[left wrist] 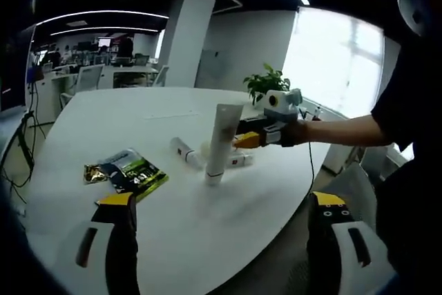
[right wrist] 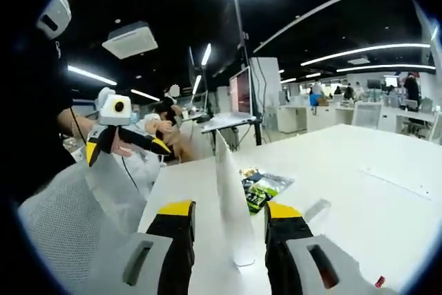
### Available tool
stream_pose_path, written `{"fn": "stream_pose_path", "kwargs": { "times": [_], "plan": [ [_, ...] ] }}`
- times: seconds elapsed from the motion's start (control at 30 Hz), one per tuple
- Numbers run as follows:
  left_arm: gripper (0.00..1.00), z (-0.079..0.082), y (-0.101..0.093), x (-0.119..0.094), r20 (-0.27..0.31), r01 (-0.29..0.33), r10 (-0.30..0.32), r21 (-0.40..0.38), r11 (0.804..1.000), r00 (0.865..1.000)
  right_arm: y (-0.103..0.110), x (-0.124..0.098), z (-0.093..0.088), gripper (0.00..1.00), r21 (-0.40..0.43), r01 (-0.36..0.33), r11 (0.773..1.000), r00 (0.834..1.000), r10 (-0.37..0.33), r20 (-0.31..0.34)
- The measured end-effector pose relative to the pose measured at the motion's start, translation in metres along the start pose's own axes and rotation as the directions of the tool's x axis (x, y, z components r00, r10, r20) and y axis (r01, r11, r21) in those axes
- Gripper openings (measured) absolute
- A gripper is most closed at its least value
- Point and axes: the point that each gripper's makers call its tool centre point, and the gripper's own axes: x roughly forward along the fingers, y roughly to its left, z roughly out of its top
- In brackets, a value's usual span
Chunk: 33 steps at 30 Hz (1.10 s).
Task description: Arrange the skincare products in the storage area until every visible bottle or jar stands upright without overlapping.
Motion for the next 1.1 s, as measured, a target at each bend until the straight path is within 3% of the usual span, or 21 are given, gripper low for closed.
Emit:
{"fn": "stream_pose_path", "kwargs": {
  "times": [0.13,0.33,0.6,0.73,0.8,1.1],
  "plan": [
    [0.97,-0.003,0.002,-0.003,-0.02,-0.015,0.015,-0.02,1.0,1.0,0.006,-0.009,-0.005,0.45,0.017,0.029,0.999,0.999,-0.028,-0.036],
    [0.98,0.002,0.001,-0.01,0.009,-0.022,0.022,-0.021,1.0,1.0,0.012,-0.022,-0.012,0.56,0.062,0.101,0.993,0.993,-0.097,-0.064],
    [0.98,0.004,0.006,-0.012,0.012,-0.042,0.043,-0.032,0.999,0.999,0.04,-0.043,-0.011,0.75,0.081,0.186,0.979,0.98,-0.179,-0.085],
    [0.98,0.003,0.007,-0.013,0.002,-0.036,0.036,-0.02,0.999,0.999,0.049,-0.054,-0.016,0.81,0.122,0.241,0.963,0.968,-0.229,-0.105],
    [0.98,0.002,0.007,-0.014,-0.004,-0.039,0.038,-0.019,0.999,0.999,0.055,-0.061,-0.025,0.82,0.135,0.271,0.953,0.957,-0.251,-0.145],
    [0.98,-0.003,0.01,-0.016,-0.015,-0.061,0.061,-0.027,0.998,0.998,0.065,-0.084,-0.034,0.9,0.198,0.387,0.901,0.921,-0.367,-0.129]
  ]
}}
